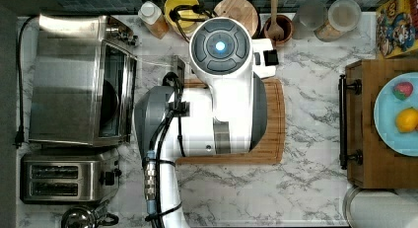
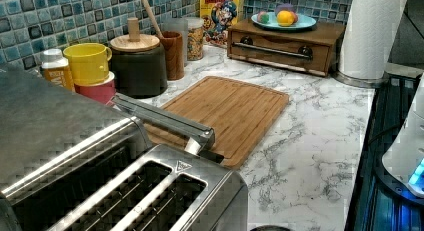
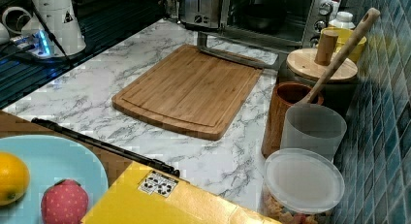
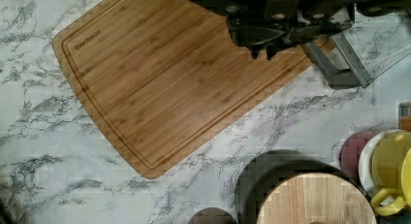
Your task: Close the oven.
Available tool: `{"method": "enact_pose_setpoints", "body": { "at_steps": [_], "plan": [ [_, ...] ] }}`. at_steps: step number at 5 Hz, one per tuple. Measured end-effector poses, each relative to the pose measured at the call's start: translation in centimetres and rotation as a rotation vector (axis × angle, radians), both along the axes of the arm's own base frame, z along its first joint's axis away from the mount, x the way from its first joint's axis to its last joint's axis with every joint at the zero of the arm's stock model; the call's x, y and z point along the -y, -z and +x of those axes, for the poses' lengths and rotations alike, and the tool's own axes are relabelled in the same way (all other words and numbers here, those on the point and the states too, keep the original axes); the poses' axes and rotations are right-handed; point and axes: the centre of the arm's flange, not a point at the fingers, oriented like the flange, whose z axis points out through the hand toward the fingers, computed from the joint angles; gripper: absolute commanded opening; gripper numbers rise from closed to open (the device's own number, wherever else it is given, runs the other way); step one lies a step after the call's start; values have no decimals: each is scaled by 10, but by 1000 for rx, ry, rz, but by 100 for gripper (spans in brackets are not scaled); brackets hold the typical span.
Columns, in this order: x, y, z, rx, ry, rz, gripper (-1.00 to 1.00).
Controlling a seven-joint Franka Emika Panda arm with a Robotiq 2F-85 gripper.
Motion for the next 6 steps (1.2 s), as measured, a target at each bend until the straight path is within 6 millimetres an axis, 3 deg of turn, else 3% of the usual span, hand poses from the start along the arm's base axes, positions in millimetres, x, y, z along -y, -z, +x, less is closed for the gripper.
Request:
{"method": "enact_pose_setpoints", "body": {
  "at_steps": [2, 3, 4, 6],
  "plan": [
    [-1, 8, 10, 76, -35, 12, -100],
    [-2, 16, 10, 100, -191, 96, -100],
    [7, 35, 4, 139, -370, 178, -100],
    [47, 103, -18, 181, -535, 439, -100]
  ]
}}
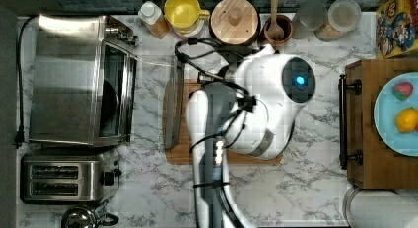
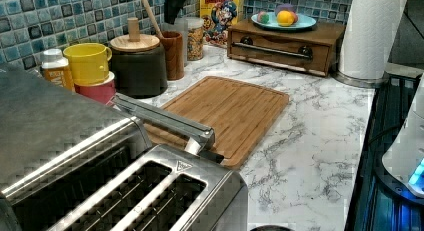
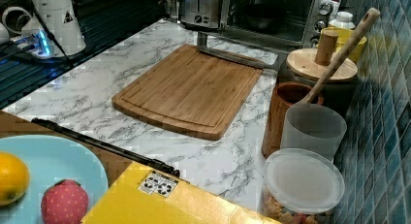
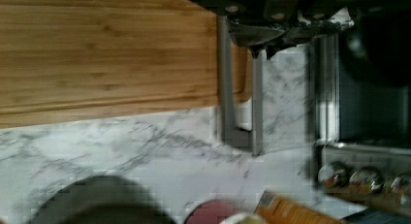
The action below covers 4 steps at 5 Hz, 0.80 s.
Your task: Close the oven.
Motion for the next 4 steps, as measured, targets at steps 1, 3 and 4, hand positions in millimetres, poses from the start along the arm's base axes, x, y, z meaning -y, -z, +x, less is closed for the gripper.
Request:
{"method": "enact_pose_setpoints", "body": {
  "at_steps": [1, 3, 4],
  "plan": [
    [25, 36, -18, 12, 0, 66, -100],
    [20, 102, -53, -81, 81, 183, -100],
    [19, 134, -58, -95, 119, 227, -100]
  ]
}}
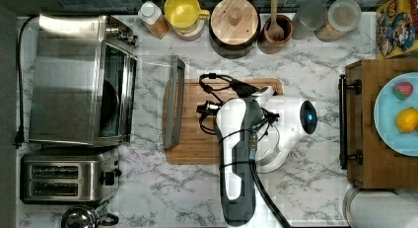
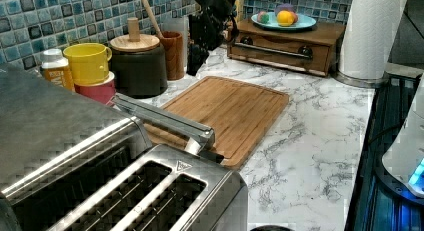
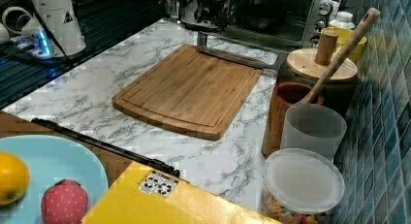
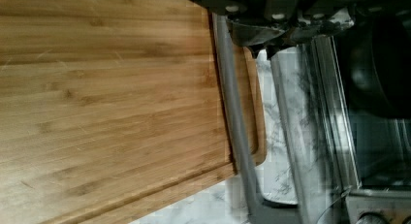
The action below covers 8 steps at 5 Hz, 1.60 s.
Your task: Close the oven.
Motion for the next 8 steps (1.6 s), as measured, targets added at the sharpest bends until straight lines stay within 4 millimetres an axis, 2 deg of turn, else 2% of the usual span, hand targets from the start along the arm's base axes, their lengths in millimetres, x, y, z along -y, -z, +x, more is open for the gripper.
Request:
{"method": "enact_pose_setpoints", "body": {
  "at_steps": [1, 2, 3, 4, 6, 8],
  "plan": [
    [5, 31, 1, -14, 72, 51, -100],
    [10, 59, -2, 32, 5, 19, -100],
    [10, 70, -6, 77, -54, -20, -100],
    [-2, 69, -6, 90, -69, -38, -100],
    [-54, 67, 5, 139, -132, -112, -100],
    [-104, 84, 1, 105, -171, -86, -100]
  ]
}}
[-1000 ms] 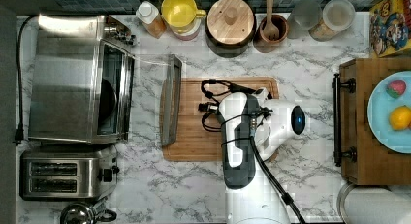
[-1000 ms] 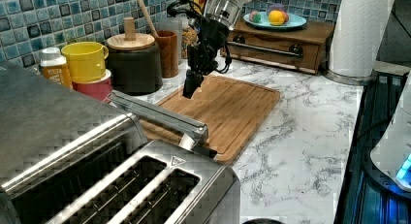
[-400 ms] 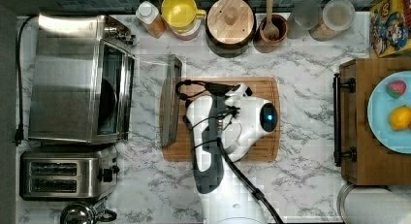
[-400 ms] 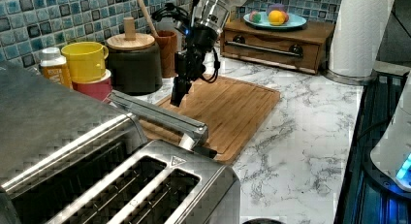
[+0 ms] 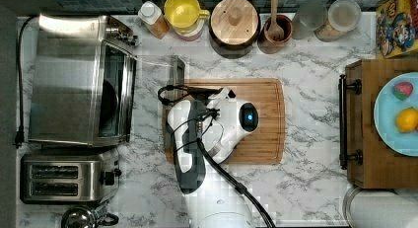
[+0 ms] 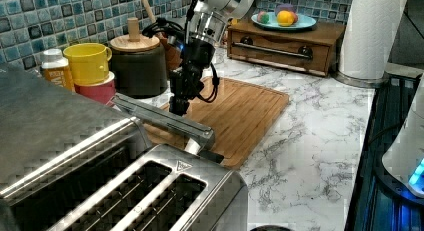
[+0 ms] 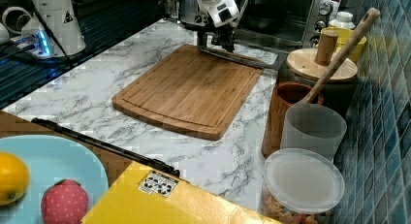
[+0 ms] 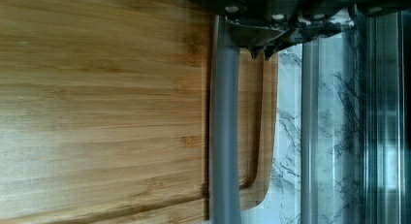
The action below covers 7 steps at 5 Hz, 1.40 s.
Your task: Close the oven.
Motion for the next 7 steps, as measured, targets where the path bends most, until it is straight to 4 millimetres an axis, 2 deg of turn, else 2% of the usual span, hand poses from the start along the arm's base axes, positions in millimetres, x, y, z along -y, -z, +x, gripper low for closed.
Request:
{"method": "enact_pose_setpoints", "body": {
  "at_steps": [1, 4, 5, 7],
  "plan": [
    [7, 3, 0, -31, 44, 5, -100],
    [13, 28, -2, -153, 91, 134, -100],
    [11, 28, 0, -145, 95, 127, -100],
    [4, 16, -5, -102, 94, 87, -100]
  ]
}}
